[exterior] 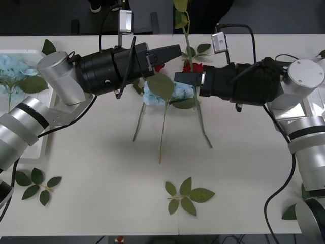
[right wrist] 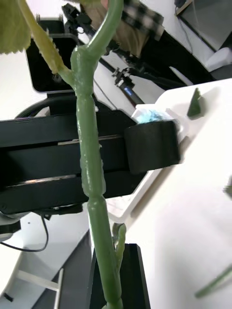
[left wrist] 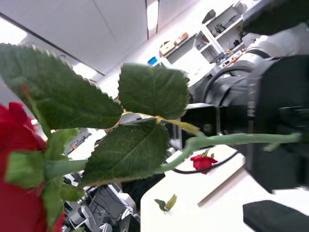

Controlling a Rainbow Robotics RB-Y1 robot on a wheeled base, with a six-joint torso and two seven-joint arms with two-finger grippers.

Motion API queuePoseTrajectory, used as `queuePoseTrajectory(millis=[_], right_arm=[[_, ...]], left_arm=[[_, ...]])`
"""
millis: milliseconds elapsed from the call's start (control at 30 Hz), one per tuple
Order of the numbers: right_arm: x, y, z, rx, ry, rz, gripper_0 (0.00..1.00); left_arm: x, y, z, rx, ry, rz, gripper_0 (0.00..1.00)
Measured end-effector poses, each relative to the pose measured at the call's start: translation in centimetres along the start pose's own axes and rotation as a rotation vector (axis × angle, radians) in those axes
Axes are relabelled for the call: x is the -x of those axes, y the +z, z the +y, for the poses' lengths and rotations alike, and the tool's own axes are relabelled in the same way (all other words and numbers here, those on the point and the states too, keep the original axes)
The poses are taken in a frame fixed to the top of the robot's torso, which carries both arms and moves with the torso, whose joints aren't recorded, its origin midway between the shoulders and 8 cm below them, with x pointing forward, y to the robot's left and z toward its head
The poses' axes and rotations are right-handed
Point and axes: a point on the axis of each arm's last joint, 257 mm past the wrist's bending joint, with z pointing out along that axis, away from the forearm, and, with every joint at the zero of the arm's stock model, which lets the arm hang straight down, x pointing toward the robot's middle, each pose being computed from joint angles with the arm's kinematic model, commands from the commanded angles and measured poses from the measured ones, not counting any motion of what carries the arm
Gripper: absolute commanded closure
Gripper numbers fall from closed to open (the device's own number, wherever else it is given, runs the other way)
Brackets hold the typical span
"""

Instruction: Place the red flowers into the right box and the blue flowers into the left box. If a person shows an open palm, hand one flower to the person first, then continue sorting.

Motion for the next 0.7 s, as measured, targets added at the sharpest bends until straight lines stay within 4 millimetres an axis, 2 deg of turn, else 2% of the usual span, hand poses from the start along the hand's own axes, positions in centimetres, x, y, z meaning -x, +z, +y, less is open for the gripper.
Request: queuePoseTrajectory(millis=[100,167,333,433,500,600,700], right_arm=[[1.0,-3.6,-1.7,-0.072,-0.013,0.009,1.00],[1.6,-7.0,-3.4,-0.149,0.003,0.024,1.00],[2.8,-17.0,-8.1,-0.425,0.102,0.043,1.00],[2.5,-23.2,-10.9,-0.624,0.123,0.091,1.00],[2.1,-27.0,-11.9,-0.732,0.135,0.127,1.00],[1.6,-29.9,-11.6,-0.786,0.168,0.159,1.00],[1.9,-30.3,-11.3,-0.774,0.176,0.133,1.00]], left_arm=[[0.0,0.0,0.0,0.001,-0.001,0.000,0.00],[0.0,0.0,0.0,0.001,-0.001,0.000,0.00],[-0.1,-0.1,0.1,0.001,-0.002,0.000,0.00],[0.0,-0.5,0.3,0.011,0.003,0.005,0.00],[-0.2,-1.3,0.9,0.034,0.010,0.024,0.00],[-1.1,-3.4,2.9,0.113,0.021,0.070,0.00],[-2.9,-6.6,5.9,0.230,0.029,0.146,0.00]])
